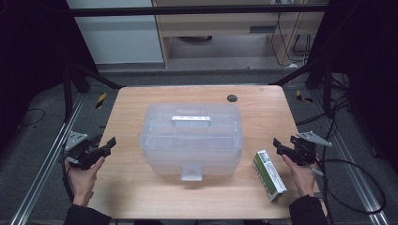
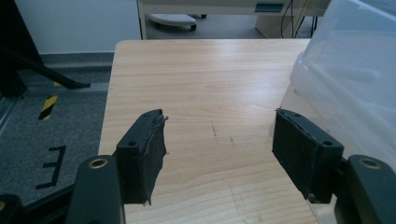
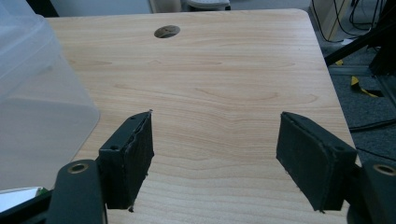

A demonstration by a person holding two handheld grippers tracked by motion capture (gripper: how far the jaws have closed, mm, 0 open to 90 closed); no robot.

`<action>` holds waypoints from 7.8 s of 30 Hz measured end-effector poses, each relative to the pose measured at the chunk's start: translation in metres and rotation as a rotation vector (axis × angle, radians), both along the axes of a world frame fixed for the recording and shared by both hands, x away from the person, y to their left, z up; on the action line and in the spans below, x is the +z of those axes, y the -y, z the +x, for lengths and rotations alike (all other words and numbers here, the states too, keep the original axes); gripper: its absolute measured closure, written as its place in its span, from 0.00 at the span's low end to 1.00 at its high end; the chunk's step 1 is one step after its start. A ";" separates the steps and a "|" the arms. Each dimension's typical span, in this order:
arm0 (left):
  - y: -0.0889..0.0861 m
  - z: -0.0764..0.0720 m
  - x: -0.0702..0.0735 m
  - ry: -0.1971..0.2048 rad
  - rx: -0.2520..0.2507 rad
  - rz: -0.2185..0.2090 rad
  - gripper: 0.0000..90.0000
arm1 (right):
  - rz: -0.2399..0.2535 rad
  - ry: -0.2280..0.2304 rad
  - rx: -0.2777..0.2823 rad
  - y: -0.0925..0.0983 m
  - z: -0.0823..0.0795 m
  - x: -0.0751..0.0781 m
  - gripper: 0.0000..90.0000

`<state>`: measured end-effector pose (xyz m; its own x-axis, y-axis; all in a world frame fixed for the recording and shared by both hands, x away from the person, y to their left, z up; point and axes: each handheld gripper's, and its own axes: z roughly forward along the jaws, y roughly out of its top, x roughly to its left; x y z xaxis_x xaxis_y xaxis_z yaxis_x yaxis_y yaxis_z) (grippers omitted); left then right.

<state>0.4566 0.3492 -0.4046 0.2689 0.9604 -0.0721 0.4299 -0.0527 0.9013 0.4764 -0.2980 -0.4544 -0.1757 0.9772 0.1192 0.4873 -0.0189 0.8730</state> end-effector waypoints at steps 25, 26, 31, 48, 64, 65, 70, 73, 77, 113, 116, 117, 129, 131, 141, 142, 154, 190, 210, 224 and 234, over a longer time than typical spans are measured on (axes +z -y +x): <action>0.029 0.003 0.060 0.081 -0.153 0.140 0.36 | -0.049 0.018 0.000 0.002 -0.001 0.003 0.27; 0.031 0.004 0.061 0.079 -0.153 0.144 0.35 | -0.054 0.015 0.004 0.002 -0.001 0.002 0.27; 0.036 0.010 0.063 0.068 -0.171 0.170 0.35 | -0.069 0.015 0.011 0.000 -0.001 0.002 0.26; 0.057 0.017 0.076 0.101 -0.220 0.204 0.35 | -0.102 0.015 0.046 -0.004 -0.001 0.006 0.24; 0.078 0.017 0.104 0.141 -0.289 0.280 0.35 | -0.121 0.003 0.053 -0.003 -0.001 0.006 0.25; 0.081 0.017 0.106 0.143 -0.296 0.290 0.35 | -0.124 0.007 0.054 -0.003 -0.001 0.006 0.25; 0.092 0.017 0.112 0.155 -0.326 0.313 0.36 | -0.130 -0.005 0.066 -0.003 -0.001 0.007 0.27; 0.101 0.016 0.112 0.153 -0.345 0.332 0.37 | -0.122 -0.008 0.072 -0.003 -0.001 0.008 0.29; 0.109 0.017 0.112 0.151 -0.367 0.370 0.38 | -0.115 -0.002 0.075 -0.004 -0.001 0.009 0.34; 0.166 0.017 0.122 0.101 -0.547 0.656 0.43 | -0.133 -0.034 0.117 -0.007 0.000 0.009 0.38; 0.170 0.017 0.122 0.099 -0.556 0.676 0.43 | -0.131 -0.036 0.120 -0.007 0.000 0.009 0.38; 0.172 0.017 0.122 0.097 -0.559 0.684 0.43 | -0.131 -0.036 0.120 -0.007 0.000 0.009 0.38; 0.191 0.020 0.120 0.090 -0.604 0.772 0.43 | -0.146 -0.047 0.130 -0.009 0.001 0.007 0.38; 0.193 0.021 0.120 0.094 -0.612 0.773 0.43 | -0.148 -0.048 0.132 -0.009 0.001 0.007 0.39; 0.206 0.025 0.118 0.094 -0.642 0.842 0.43 | -0.147 -0.048 0.136 -0.009 0.001 0.007 0.39; 0.207 0.026 0.117 0.089 -0.646 0.847 0.43 | -0.149 -0.051 0.135 -0.009 0.001 0.007 0.39; 0.219 0.032 0.111 0.084 -0.677 0.941 0.46 | -0.153 -0.062 0.142 -0.010 0.002 0.005 0.39; 0.240 0.047 0.106 0.067 -0.743 1.101 0.64 | -0.158 -0.079 0.155 -0.010 0.003 0.003 0.41; 0.246 0.049 0.104 0.053 -0.753 1.159 0.79 | -0.161 -0.079 0.162 -0.011 0.003 0.003 0.43; 0.248 0.047 0.105 0.054 -0.759 1.195 0.81 | -0.147 -0.074 0.166 -0.011 0.002 0.007 0.47; 0.250 0.047 0.106 0.043 -0.757 1.204 0.81 | -0.131 -0.046 0.168 -0.011 -0.002 0.019 0.52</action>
